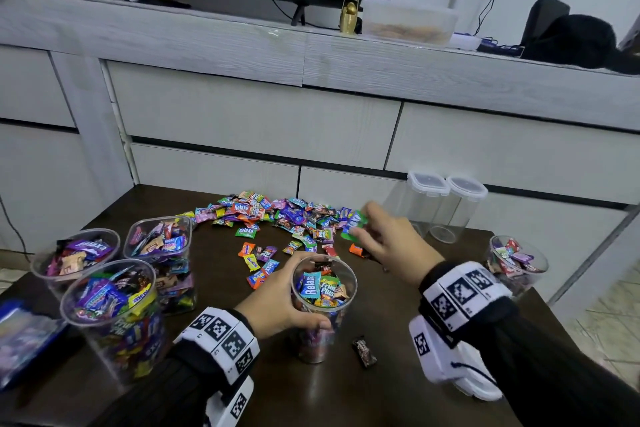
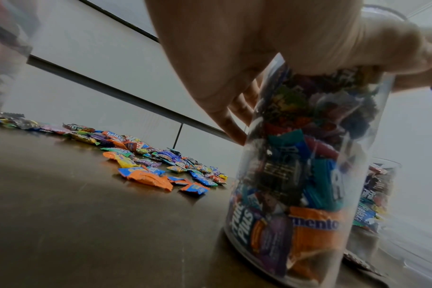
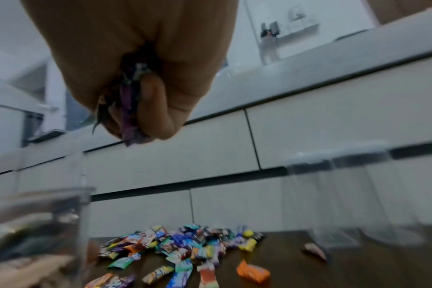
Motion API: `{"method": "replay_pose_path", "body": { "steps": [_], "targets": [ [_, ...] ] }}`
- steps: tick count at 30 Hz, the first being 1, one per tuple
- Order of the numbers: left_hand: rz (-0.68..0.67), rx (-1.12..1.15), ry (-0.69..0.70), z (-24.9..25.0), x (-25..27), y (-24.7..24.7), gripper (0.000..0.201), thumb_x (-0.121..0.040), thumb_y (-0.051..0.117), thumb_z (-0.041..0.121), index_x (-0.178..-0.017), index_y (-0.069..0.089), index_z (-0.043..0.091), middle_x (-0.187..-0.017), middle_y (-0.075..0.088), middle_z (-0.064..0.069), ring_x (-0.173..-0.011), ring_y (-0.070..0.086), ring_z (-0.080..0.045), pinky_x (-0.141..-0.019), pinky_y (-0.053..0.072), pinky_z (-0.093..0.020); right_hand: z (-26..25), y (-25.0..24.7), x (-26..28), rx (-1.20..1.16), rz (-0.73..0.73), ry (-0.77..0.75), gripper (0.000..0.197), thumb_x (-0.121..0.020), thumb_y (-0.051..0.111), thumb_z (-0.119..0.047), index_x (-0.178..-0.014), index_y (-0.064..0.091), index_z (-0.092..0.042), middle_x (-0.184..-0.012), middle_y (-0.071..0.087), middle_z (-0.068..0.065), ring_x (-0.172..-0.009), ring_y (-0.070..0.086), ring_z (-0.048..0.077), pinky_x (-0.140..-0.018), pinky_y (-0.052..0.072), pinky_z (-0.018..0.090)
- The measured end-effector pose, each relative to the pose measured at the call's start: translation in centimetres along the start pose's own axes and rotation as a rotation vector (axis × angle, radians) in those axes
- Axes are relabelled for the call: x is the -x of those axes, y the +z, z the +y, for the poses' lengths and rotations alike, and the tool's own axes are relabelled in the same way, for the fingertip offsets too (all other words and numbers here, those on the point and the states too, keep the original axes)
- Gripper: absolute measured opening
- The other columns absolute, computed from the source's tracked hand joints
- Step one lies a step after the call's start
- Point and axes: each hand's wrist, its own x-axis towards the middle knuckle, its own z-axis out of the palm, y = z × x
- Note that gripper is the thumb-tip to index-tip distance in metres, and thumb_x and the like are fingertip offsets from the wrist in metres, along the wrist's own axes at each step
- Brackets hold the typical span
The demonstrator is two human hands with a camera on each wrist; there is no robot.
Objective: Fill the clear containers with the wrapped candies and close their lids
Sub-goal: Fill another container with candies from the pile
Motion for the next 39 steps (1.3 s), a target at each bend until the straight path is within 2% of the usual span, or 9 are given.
{"method": "replay_pose_path", "body": {
  "steps": [2, 6, 9, 15, 19, 25, 30, 33, 39],
  "targets": [
    [-0.001, -0.003, -0.005, 0.1, 0.0, 0.0, 0.095, -0.051, 0.093, 0.035, -0.129, 0.041, 0.039, -0.128, 0.057, 0.013, -0.118, 0.056, 0.002, -0.097, 0.046, -0.017, -1.8, -0.6, -0.7, 0.086, -0.145, -0.098, 0.018, -0.097, 0.050, -0.032, -0.096, 0.037, -0.020, -0.062, 0.050, -0.010, -0.052, 0.045, 0.006, -0.050, 0.032, 0.019],
    [0.009, 0.021, -0.009, 0.0, 0.0, 0.1, 0.091, -0.051, 0.093, 0.034, -0.124, 0.038, 0.044, -0.122, 0.062, 0.012, -0.114, 0.060, -0.001, -0.092, 0.048, -0.015, -3.8, -0.2, -1.4, 0.280, -0.396, -0.228, 0.025, -0.096, 0.051, -0.036, -0.098, 0.044, -0.013, -0.079, 0.063, 0.011, -0.073, 0.056, 0.027, -0.065, 0.039, 0.033],
    [-0.004, 0.017, -0.005, 0.1, 0.0, 0.1, 0.090, -0.053, 0.092, 0.035, -0.124, 0.038, 0.045, -0.119, 0.065, 0.019, -0.112, 0.063, -0.003, -0.092, 0.050, -0.018, -4.5, 0.2, -1.6, 0.325, -0.458, -0.256, 0.033, -0.091, 0.057, -0.044, -0.097, 0.053, -0.012, -0.076, 0.058, 0.006, -0.071, 0.052, 0.023, -0.068, 0.044, 0.036],
    [-0.004, 0.022, -0.002, 0.1, -0.1, 0.1, 0.096, -0.053, 0.092, 0.039, -0.130, 0.035, 0.042, -0.125, 0.061, 0.013, -0.118, 0.058, 0.000, -0.098, 0.048, -0.023, -4.5, 1.1, -1.4, 0.173, -0.304, -0.296, 0.028, -0.089, 0.058, -0.045, -0.092, 0.057, -0.017, -0.079, 0.055, -0.002, -0.073, 0.049, 0.015, -0.067, 0.040, 0.032],
    [0.016, -0.033, 0.021, 0.3, 0.0, 0.1, 0.098, -0.054, 0.091, 0.041, -0.128, 0.028, 0.054, -0.124, 0.051, 0.038, -0.120, 0.045, 0.017, -0.094, 0.039, -0.006, -4.4, 2.6, -0.5, 0.060, -0.313, -0.284, 0.032, -0.089, 0.060, -0.040, -0.109, 0.061, -0.015, -0.103, 0.056, 0.007, -0.096, 0.053, 0.021, -0.087, 0.043, 0.038],
    [0.006, 0.009, 0.018, 0.0, -0.1, 0.1, 0.093, -0.055, 0.093, 0.032, -0.129, 0.037, 0.041, -0.123, 0.059, 0.025, -0.119, 0.056, 0.001, -0.098, 0.047, -0.021, -4.5, 1.1, -0.2, -0.005, -0.256, -0.317, 0.021, -0.095, 0.054, -0.021, -0.107, 0.069, -0.014, -0.103, 0.065, 0.006, -0.097, 0.059, 0.018, -0.089, 0.044, 0.035],
    [0.013, 0.025, 0.002, 0.0, -0.1, 0.2, 0.090, -0.053, 0.092, 0.030, -0.126, 0.040, 0.037, -0.117, 0.065, 0.018, -0.114, 0.060, 0.000, -0.092, 0.048, -0.014, -4.3, -0.6, -0.7, 0.001, -0.245, -0.259, 0.016, -0.087, 0.061, -0.009, -0.098, 0.072, -0.014, -0.098, 0.067, 0.000, -0.083, 0.065, 0.014, -0.082, 0.050, 0.031],
    [0.009, 0.031, 0.005, 0.0, -0.1, 0.2, 0.092, -0.053, 0.093, 0.032, -0.128, 0.040, 0.036, -0.118, 0.065, 0.013, -0.113, 0.062, -0.003, -0.094, 0.049, -0.019, -4.3, -0.4, -0.6, 0.004, -0.268, -0.228, 0.015, -0.081, 0.071, -0.010, -0.095, 0.072, -0.013, -0.092, 0.063, -0.007, -0.080, 0.061, 0.009, -0.079, 0.048, 0.025],
    [0.017, 0.059, 0.031, -0.2, -0.1, 0.3, 0.094, -0.054, 0.093, 0.028, -0.132, 0.039, 0.031, -0.125, 0.064, 0.005, -0.118, 0.060, -0.010, -0.103, 0.047, -0.033, -4.6, 1.5, -0.2, 0.109, -0.294, -0.233, 0.014, -0.084, 0.063, -0.006, -0.095, 0.071, -0.009, -0.101, 0.064, 0.007, -0.093, 0.060, 0.019, -0.087, 0.045, 0.030]
  ]
}}
